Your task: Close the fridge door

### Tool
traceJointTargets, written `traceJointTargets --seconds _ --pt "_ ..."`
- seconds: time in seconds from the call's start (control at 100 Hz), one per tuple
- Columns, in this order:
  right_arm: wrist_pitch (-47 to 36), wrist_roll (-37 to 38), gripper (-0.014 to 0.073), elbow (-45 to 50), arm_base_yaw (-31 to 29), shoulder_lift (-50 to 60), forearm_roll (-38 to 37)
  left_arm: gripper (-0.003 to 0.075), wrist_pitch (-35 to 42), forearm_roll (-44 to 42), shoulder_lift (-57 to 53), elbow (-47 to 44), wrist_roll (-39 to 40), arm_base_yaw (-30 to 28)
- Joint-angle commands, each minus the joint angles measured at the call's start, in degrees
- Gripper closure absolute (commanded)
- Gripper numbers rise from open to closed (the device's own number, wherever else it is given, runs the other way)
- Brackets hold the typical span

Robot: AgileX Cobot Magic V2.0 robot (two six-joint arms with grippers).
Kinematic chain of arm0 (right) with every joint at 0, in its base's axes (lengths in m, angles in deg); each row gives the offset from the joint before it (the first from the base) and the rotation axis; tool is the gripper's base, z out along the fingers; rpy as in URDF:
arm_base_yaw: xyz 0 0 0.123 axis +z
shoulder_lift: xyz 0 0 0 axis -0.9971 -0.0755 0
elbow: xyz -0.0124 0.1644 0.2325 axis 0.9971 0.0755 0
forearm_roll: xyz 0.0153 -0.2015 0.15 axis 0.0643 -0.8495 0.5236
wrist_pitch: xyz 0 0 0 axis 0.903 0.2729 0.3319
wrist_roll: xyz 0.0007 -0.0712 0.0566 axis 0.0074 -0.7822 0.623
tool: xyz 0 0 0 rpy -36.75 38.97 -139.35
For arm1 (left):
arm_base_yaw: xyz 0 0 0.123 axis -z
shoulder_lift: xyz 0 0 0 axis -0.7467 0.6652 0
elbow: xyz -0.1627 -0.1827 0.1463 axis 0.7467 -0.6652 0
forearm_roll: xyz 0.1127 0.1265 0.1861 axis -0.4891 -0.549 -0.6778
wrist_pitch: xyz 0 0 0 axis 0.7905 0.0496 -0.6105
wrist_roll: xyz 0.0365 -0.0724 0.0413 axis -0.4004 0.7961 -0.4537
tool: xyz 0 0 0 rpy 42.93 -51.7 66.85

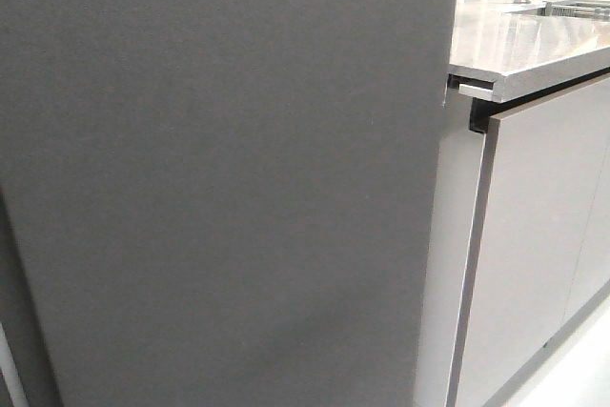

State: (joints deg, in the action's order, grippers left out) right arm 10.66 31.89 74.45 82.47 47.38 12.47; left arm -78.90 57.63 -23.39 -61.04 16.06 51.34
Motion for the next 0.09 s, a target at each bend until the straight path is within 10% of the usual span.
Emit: traceJointTargets --seconds 0.0,0.08 --pt "-4.08 -0.31 0.0638 1.08 -0.38 -0.17 0.05 0.0740 4.16 0.23 -0.59 -2.01 0.25 -0.37" --pt "-4.08 -0.31 0.0638 1.08 -0.38 -0.17 0.05 0.0740 4.16 0.23 -0.59 -2.01 0.25 -0.37"
